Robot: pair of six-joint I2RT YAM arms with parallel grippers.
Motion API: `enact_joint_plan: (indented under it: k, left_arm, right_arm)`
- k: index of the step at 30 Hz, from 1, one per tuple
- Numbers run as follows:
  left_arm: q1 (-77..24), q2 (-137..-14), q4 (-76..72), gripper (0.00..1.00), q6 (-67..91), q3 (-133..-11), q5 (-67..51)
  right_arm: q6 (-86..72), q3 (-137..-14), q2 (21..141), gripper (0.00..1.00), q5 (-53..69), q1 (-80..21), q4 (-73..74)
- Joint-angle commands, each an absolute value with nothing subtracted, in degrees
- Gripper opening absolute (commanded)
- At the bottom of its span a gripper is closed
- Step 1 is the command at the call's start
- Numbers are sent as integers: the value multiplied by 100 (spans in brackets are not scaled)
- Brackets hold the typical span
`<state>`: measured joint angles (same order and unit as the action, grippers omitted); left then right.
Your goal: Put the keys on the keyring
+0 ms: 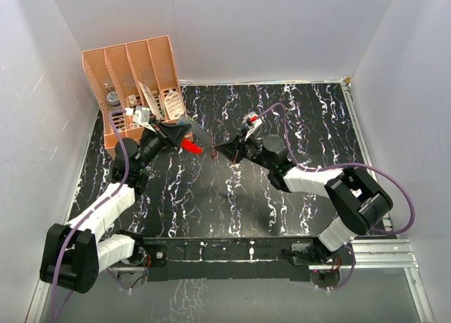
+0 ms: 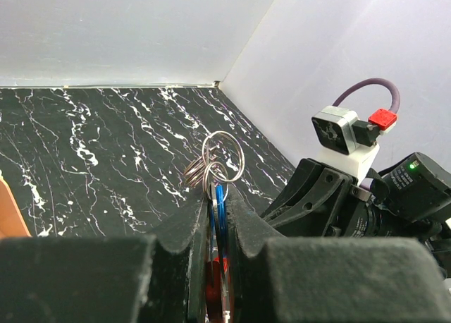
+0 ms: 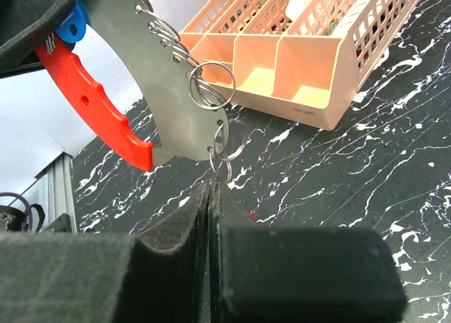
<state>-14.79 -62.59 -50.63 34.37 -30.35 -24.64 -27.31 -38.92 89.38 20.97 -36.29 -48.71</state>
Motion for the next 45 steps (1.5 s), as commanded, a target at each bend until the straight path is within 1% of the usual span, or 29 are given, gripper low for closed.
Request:
enact_joint_plan:
  k: [1,45]
  left_arm:
    - [-1455,-6188,-5422,0,3483,-3261,-2560]
    - [-1459,-6151,-5411,0,3490,-3277,-2544]
  right_arm:
    - [-2761,-4181,8988,0,2132,-3612,-5326]
    - [-2874,-4150,9168,0,2035,-3524,-5385]
